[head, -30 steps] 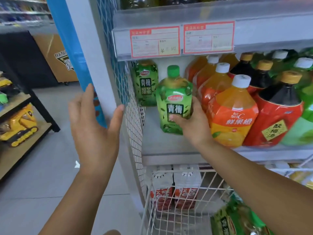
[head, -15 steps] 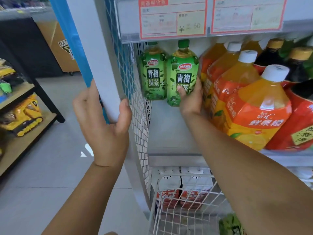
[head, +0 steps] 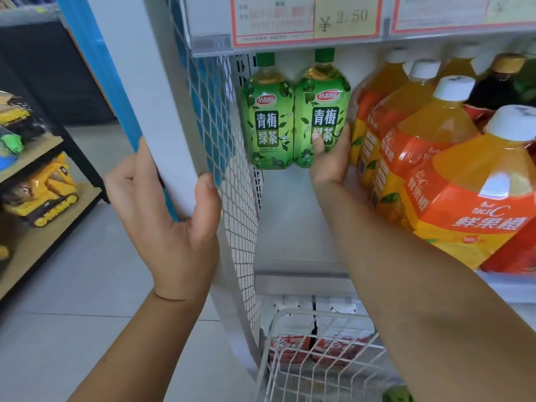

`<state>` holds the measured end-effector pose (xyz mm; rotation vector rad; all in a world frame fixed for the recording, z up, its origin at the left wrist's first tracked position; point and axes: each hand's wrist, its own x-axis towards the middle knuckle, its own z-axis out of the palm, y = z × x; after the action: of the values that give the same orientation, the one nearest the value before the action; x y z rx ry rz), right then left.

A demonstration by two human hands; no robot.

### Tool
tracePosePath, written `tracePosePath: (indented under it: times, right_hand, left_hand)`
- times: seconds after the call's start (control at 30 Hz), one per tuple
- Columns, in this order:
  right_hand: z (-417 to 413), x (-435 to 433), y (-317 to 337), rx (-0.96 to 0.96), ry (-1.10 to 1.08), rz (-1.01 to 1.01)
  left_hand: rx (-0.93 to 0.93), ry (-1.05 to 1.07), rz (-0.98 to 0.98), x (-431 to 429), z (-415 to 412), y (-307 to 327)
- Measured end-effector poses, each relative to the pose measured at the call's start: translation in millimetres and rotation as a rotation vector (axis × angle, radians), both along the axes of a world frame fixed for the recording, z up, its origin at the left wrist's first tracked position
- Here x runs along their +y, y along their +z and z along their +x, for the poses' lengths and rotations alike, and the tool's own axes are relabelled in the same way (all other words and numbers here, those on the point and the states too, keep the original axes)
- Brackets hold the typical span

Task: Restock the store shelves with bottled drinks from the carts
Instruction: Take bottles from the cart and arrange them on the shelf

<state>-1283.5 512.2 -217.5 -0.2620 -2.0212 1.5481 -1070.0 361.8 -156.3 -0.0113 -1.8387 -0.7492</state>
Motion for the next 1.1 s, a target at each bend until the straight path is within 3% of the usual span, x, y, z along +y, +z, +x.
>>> tracePosePath:
  times: [0.23,0.33,0.6,0.67,0.77,0.9,1.0,1.1]
  right_hand:
    - [5,-3,7,-0.095,0.022,-0.01]
    - [35,-4,14,-0.123,0.055,0.073]
    - [194,47,57,-0.041,0.7,0.624]
    - [229,82,72,-0.115,0.816,0.735]
    - [262,140,85,-0.325,0.876,0.992]
    - [287,203,66,-0.739,0.855,1.367]
    - [302,212,35,-0.953,0.854,1.279]
    - [317,196,8,-0.989,0.857,1.23]
  left_hand:
    - [0.024,0.013,-0.005,0,1,-2]
    - [0.02,0.001,-0.024,0,3,-1]
    - [0.023,-0.026,0.072,17,42,-11]
    - [0.015,-0.105,0.015,37,64,-26]
    - [-0.206,-0.371,-0.169,72,91,-49]
    - [-0.594,-0.749,-0.359,110,98,-78]
    - [-0.768,-0.857,-0.462,117,95,-94]
    - [-0.893,-0.848,-0.533,113,95,-102]
